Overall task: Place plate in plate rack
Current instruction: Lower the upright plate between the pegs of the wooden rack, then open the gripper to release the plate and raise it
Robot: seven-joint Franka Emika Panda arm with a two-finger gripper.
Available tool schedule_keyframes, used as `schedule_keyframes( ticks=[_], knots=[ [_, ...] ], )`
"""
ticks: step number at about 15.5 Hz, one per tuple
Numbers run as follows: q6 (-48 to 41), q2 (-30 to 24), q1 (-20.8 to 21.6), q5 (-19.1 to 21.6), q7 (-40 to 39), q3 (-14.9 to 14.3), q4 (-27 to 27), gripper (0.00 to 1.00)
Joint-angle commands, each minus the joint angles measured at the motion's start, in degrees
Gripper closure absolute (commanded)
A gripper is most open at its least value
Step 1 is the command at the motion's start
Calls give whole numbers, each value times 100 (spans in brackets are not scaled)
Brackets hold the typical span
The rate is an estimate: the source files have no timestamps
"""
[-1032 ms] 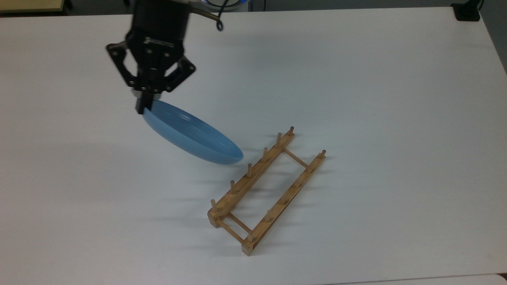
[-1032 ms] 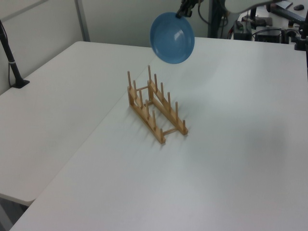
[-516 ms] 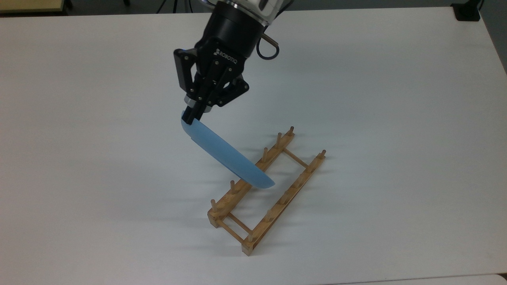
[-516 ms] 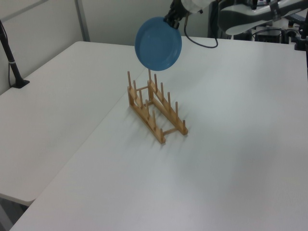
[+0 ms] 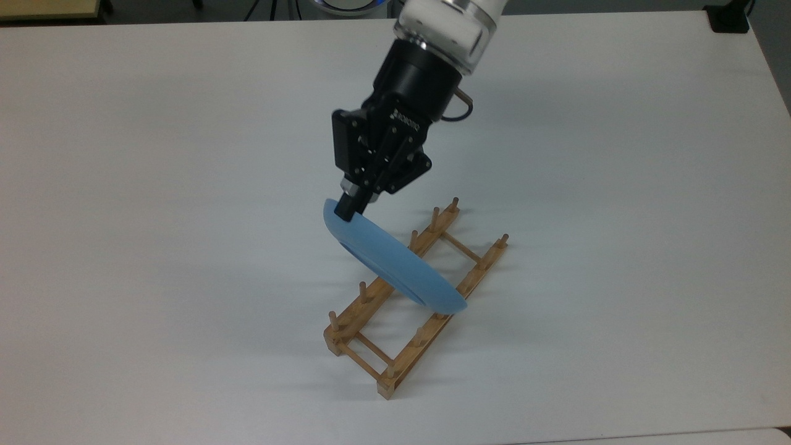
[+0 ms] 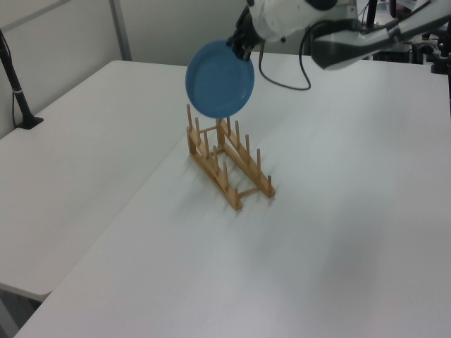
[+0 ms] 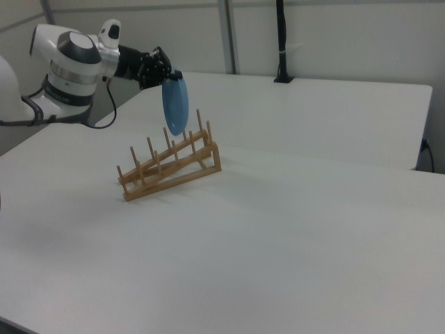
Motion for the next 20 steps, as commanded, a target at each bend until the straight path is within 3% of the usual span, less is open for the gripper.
schedule_keyframes(
  ticks=[1,10,13,15,16,17,18,20],
  knots=[
    [14,345,77,-458,421,-70,235,100],
    [5,451,147,-546,448,18,183,99],
    [5,477,139,-546,474,18,130,90],
    [5,530,139,-555,570,18,77,70],
    [5,608,139,-564,649,18,77,47],
    [5,635,139,-564,754,18,86,31],
    [5,636,139,-573,825,18,86,30],
    [13,636,139,-564,948,26,86,0]
  ],
)
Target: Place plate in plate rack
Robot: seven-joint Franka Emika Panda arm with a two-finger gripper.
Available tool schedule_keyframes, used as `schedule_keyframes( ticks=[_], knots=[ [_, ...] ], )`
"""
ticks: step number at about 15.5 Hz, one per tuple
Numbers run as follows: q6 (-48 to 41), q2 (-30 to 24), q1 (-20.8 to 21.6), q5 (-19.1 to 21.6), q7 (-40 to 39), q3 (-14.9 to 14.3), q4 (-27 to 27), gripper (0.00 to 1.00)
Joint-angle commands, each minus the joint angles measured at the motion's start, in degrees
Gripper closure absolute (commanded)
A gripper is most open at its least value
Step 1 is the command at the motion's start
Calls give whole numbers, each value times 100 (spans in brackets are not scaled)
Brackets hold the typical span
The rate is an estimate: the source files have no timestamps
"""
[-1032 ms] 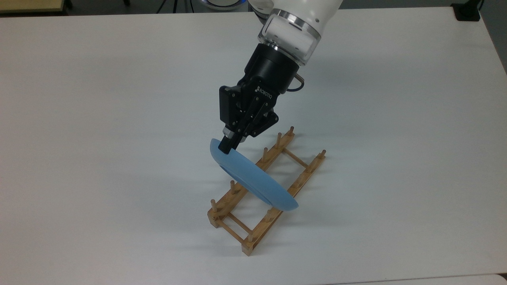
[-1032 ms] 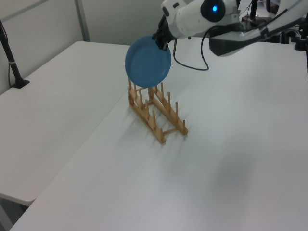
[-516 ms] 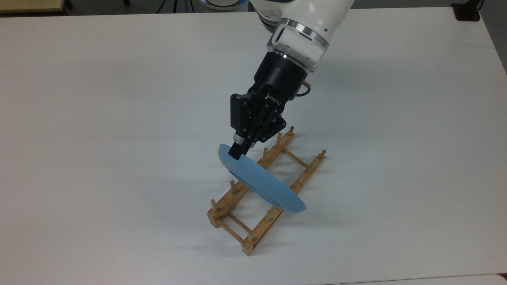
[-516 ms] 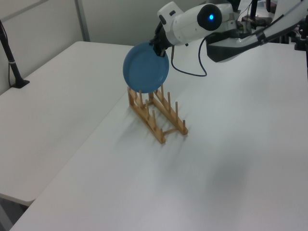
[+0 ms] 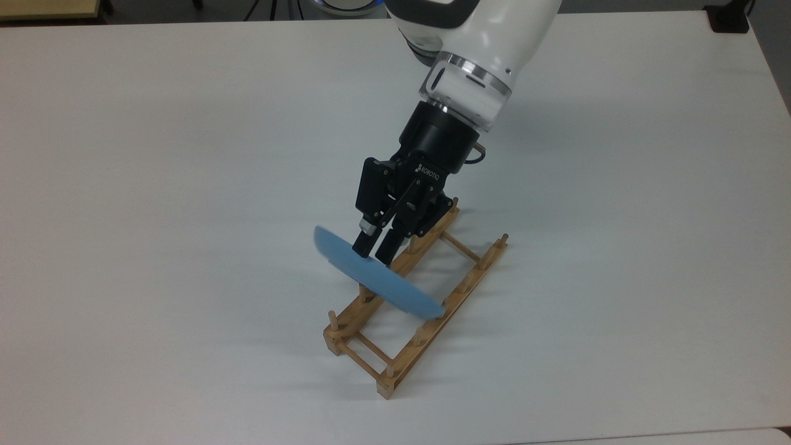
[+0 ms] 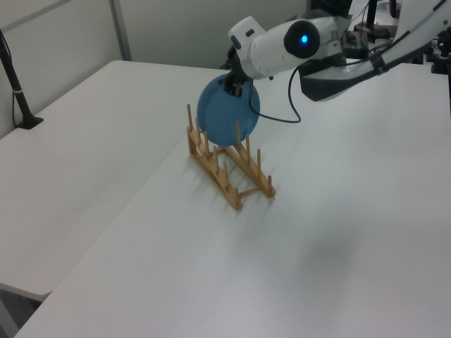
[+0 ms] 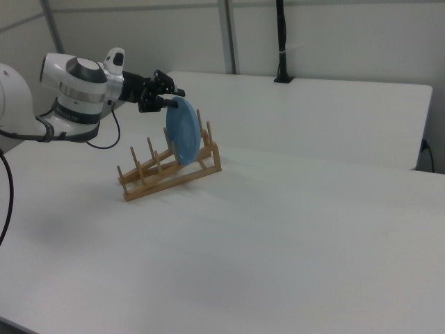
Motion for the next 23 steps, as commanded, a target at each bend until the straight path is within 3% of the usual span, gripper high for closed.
schedule_keyframes(
  ticks=[1,6,10,12,13,15,17,20,22,23],
  knots=[
    [14,-32,25,-175,473,26,-18,0],
    [5,-67,-19,-183,2124,430,44,0],
    [5,-76,-46,-105,2398,527,61,0],
    [14,-128,-107,262,2802,553,219,0],
    [22,-207,-125,726,2925,623,220,0],
    [14,-295,-291,2296,3006,798,220,0],
    [-39,-409,-519,3442,2988,1096,193,0],
    [-1073,-620,-1212,4436,2944,1720,184,0],
    [-1802,-900,-1617,5008,2211,2125,62,0],
    [-2293,-1032,-1784,5394,1692,2161,18,0]
  ],
)
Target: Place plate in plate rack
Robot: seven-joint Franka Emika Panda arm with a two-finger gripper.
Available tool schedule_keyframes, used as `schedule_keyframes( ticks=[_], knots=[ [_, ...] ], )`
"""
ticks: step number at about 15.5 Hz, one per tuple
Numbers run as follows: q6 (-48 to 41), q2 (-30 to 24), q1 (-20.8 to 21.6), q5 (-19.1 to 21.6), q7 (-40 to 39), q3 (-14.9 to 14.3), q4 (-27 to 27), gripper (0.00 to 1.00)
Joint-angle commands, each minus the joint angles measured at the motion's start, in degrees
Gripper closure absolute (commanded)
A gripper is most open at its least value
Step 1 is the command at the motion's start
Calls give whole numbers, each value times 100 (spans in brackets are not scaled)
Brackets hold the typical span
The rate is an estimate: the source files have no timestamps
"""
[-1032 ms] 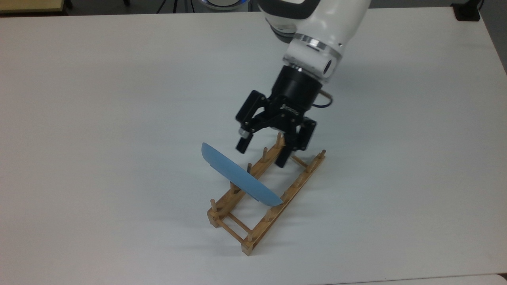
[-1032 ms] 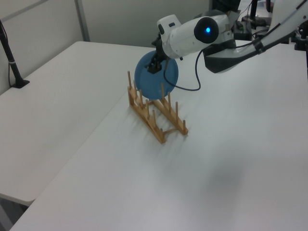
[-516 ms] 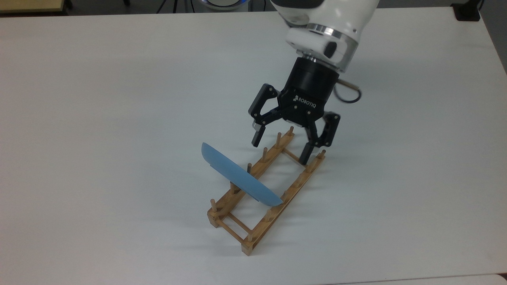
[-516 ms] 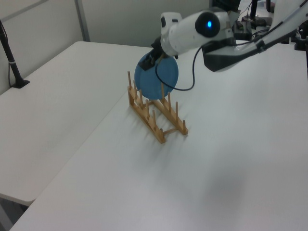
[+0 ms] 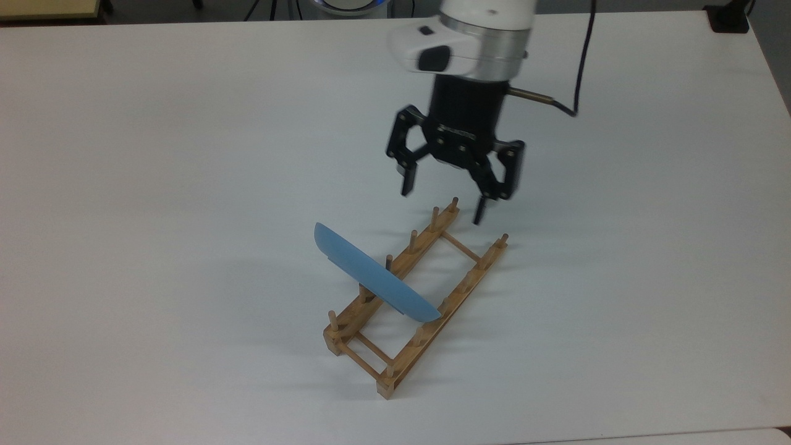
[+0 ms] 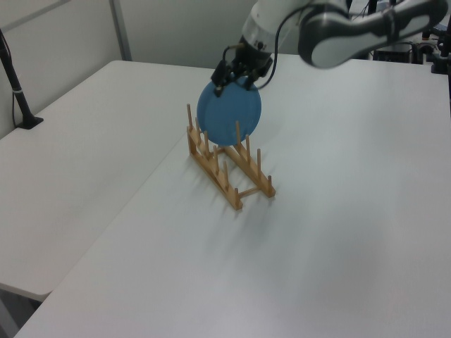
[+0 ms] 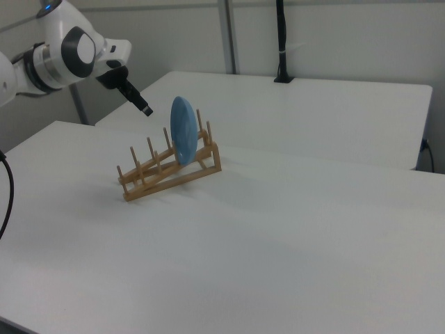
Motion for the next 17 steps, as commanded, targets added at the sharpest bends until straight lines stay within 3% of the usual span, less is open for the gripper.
schedule_keyframes(
  ticks=[1,3,5,8,10,14,17],
  knots=[
    [-1532,-680,-734,1313,-1498,448,-305,0],
    [-2472,-1066,-1085,1816,-2640,395,-392,0],
    [-2968,-1418,-1385,1854,-3311,386,-742,0],
    [-3022,-1858,-1816,1871,-4269,386,-1235,0],
    [-3188,-1903,-1712,1862,-4395,46,-1237,0],
    [-3224,-1973,-992,1801,-4342,-693,-1227,0],
    [-3224,-1973,-946,1801,-4333,-747,-1227,0]
  ],
)
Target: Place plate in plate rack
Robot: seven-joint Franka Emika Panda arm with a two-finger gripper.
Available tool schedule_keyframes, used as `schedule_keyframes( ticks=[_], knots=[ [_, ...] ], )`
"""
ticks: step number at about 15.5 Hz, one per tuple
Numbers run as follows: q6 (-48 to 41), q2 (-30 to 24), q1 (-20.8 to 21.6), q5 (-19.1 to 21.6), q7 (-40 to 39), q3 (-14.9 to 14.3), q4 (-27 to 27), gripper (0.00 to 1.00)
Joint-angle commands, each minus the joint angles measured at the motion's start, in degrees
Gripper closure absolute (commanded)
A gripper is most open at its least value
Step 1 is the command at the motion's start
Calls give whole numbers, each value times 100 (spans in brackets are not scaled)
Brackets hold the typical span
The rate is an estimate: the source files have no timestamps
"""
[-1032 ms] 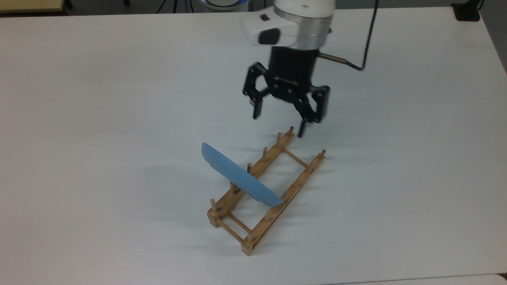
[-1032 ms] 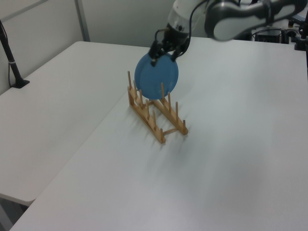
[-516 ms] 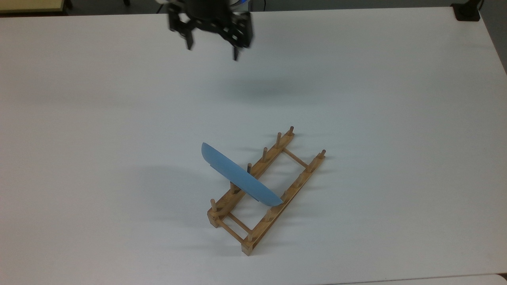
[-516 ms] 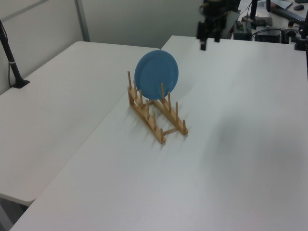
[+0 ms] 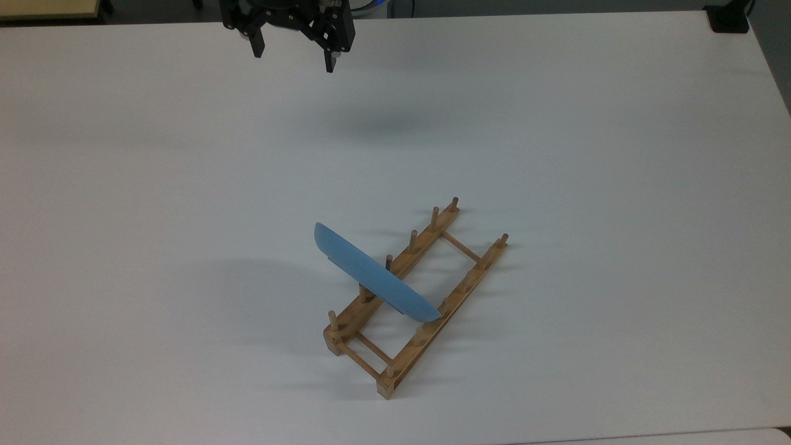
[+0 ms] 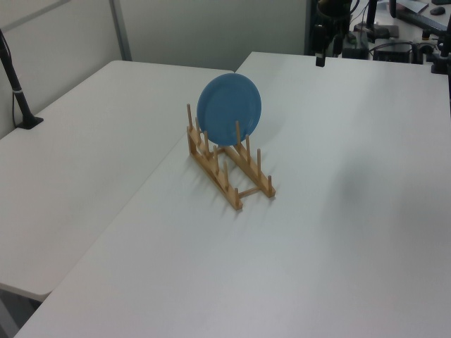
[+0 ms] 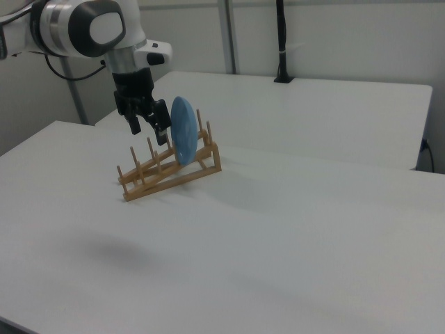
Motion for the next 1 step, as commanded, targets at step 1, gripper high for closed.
schedule_keyframes(
  ticks=[1],
  knots=[
    [-76,-200,229,51,-73,-239,-200,0]
  ],
)
